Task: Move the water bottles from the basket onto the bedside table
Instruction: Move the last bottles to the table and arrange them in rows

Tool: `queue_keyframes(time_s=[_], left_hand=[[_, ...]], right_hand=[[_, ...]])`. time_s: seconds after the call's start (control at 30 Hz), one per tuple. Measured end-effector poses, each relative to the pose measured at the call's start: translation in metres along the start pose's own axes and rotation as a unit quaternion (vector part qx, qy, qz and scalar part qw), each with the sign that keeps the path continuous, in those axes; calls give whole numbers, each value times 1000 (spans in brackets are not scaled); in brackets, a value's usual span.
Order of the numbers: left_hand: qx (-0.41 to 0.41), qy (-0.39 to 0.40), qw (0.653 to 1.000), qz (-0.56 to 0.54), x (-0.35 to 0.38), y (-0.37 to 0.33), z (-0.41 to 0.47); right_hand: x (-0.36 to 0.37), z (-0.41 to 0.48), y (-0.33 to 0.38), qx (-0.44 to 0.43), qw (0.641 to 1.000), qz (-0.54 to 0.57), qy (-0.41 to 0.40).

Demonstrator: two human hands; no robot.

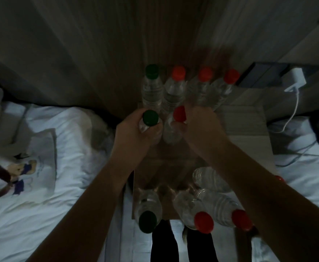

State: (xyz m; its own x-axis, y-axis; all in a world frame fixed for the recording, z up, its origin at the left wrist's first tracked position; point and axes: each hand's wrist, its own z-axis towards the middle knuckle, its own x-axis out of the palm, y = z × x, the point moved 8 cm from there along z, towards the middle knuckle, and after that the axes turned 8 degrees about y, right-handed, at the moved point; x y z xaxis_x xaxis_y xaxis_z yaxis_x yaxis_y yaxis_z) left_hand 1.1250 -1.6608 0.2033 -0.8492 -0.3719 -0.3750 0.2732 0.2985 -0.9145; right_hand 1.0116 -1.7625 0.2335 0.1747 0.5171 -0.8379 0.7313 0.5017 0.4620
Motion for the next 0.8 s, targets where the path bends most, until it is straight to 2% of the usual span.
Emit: queue_keyframes(time_s=[0.17,0.6,0.73,0.8], left_hand=[[10,-21,1000,17,-3,4,21],[0,5,999,48,-4,5,36],[-29,30,997,70,0,10,36],[-73,47,993,80,3,23,36]], right_hand=[[0,17,1,-2,1000,-8,-12],[2,25,-5,-11,999,4,-44],[5,19,-12,-9,995,89,-54],[22,21,-26,24,984,173,-23]])
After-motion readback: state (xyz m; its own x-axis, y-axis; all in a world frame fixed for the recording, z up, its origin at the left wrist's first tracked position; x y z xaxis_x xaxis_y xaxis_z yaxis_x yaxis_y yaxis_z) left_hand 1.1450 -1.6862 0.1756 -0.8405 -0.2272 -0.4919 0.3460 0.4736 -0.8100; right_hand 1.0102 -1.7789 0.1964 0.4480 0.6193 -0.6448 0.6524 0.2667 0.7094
